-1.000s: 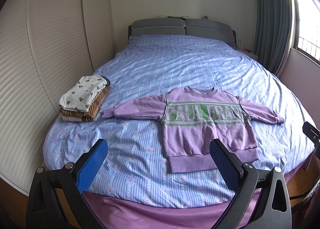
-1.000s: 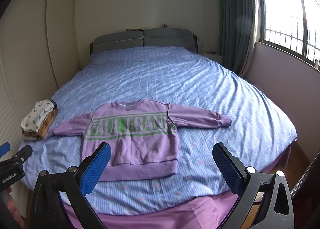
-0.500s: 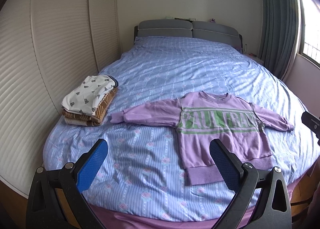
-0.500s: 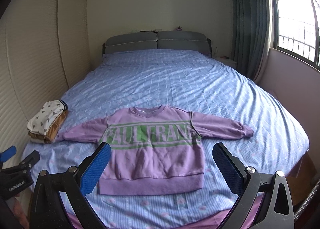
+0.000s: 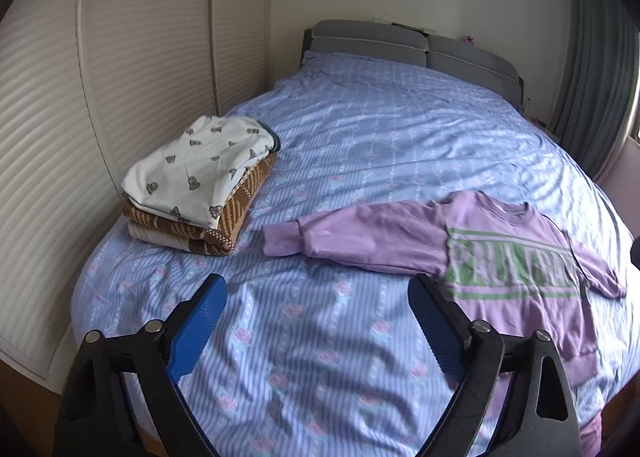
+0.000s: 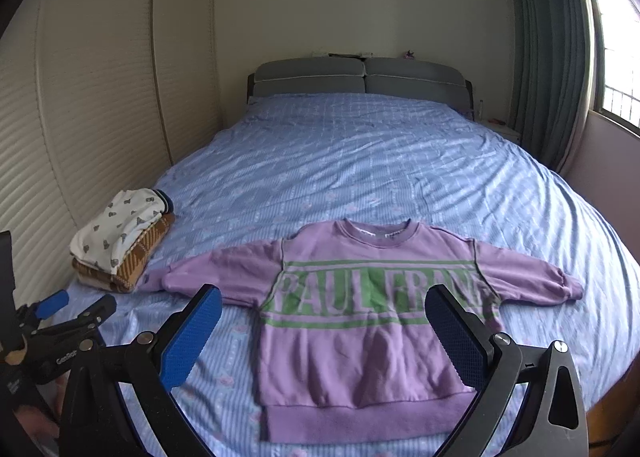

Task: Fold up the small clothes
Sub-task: 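Reach the left gripper to the sleeve cuff and grasp it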

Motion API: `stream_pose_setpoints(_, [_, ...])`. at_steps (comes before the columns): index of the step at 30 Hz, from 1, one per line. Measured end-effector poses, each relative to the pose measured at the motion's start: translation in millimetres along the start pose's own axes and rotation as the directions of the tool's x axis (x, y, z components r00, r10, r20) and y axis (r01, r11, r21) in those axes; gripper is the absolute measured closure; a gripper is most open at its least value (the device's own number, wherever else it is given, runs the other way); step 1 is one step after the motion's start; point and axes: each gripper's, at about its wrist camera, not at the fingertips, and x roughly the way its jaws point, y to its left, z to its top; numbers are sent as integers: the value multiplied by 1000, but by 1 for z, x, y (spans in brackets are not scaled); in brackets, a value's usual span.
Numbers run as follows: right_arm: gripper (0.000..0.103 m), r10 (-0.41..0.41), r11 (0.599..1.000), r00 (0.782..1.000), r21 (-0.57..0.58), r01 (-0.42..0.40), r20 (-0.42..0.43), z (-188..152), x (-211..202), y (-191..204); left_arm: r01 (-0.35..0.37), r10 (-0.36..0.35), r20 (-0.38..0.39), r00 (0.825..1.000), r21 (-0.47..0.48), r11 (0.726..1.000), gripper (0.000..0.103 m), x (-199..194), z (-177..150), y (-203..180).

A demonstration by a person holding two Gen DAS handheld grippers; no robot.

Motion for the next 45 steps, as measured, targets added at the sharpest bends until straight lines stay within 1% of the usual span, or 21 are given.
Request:
stream_pose_setpoints(1, [1, 2, 1000, 1000, -5, -2, -5, 0, 9, 6, 4, -5, -13, 1000, -19, 1000, 20, 12, 2, 7])
stream_pose_setpoints(3, [1, 10, 1000, 1000, -8, -10, -21, 1, 27, 19, 17, -19, -36, 999, -63, 998, 26, 37, 4, 19])
stream_pose_setpoints(5, [1, 17, 1000, 999, -7, -17, -38, 1, 44, 30, 19, -24, -51, 998, -102, 995, 34, 60, 5, 29])
stream_pose_setpoints(7, [1, 25, 1000, 998, -7, -25, -55, 0, 61, 41, 13, -21, -58, 998, -131, 991, 37, 81, 5, 37])
stream_pose_setpoints(9, [1, 28, 1000, 997, -8, -29, -70, -1, 76, 50, 14, -25, -65, 998, -160, 987, 44, 97, 5, 45])
stream_pose_setpoints(13, [1, 34, 999, 994, -4, -35, -100, -3, 105, 65, 25, -49, -85, 995, -255, 967, 55, 131, 2, 63])
stream_pose_setpoints(17, [1, 31, 1000, 993, 3, -31, -116, -1, 127, 72, 31, -68, -96, 993, -346, 938, 60, 156, -3, 73])
stream_pose_setpoints(19, [1, 30, 1000, 992, 12, -29, -125, 0, 138, 72, 32, -75, -100, 992, -381, 924, 64, 165, -5, 78])
stream_pose_setpoints(23, [1, 23, 1000, 990, 12, -22, -136, 0, 151, 75, 48, -106, -100, 989, -464, 884, 68, 179, -11, 85])
stream_pose_setpoints(25, [1, 22, 1000, 989, 11, -20, -147, -3, 156, 75, 53, -114, -96, 989, -489, 871, 71, 182, -13, 86])
stream_pose_setpoints(26, [1, 22, 1000, 988, 12, -20, -153, -5, 158, 75, 56, -118, -94, 988, -499, 865, 78, 184, -13, 86])
stream_pose_setpoints(28, [1, 23, 1000, 986, 11, -21, -166, -8, 161, 75, 54, -120, -96, 988, -515, 856, 84, 188, -14, 86])
stream_pose_setpoints(29, [1, 22, 1000, 985, 8, -21, -172, -10, 162, 75, 51, -117, -95, 988, -522, 851, 92, 188, -14, 86])
stream_pose_setpoints(31, [1, 19, 1000, 984, 2, -19, -179, -12, 162, 74, 53, -116, -87, 989, -530, 846, 93, 186, -14, 88])
stream_pose_setpoints(33, [1, 17, 1000, 984, 1, -17, -178, -12, 160, 71, 51, -105, -75, 992, -518, 854, 94, 181, -11, 87])
stream_pose_setpoints(36, [1, 9, 1000, 985, 11, -7, -170, -9, 154, 60, 49, -81, -47, 996, -474, 879, 94, 165, 0, 78])
stream_pose_setpoints(39, [1, -4, 999, 987, 36, 9, -158, -6, 145, 42, 52, -59, -3, 998, -416, 908, 94, 145, 18, 63])
stream_pose_setpoints(42, [1, -23, 998, 989, 62, 32, -147, -4, 133, 17, 62, -52, 39, 998, -341, 938, 94, 126, 39, 40])
stream_pose_setpoints(45, [1, -47, 994, 990, 87, 59, -134, -3, 122, -10, 75, -55, 86, 995, -253, 964, 94, 108, 58, 8])
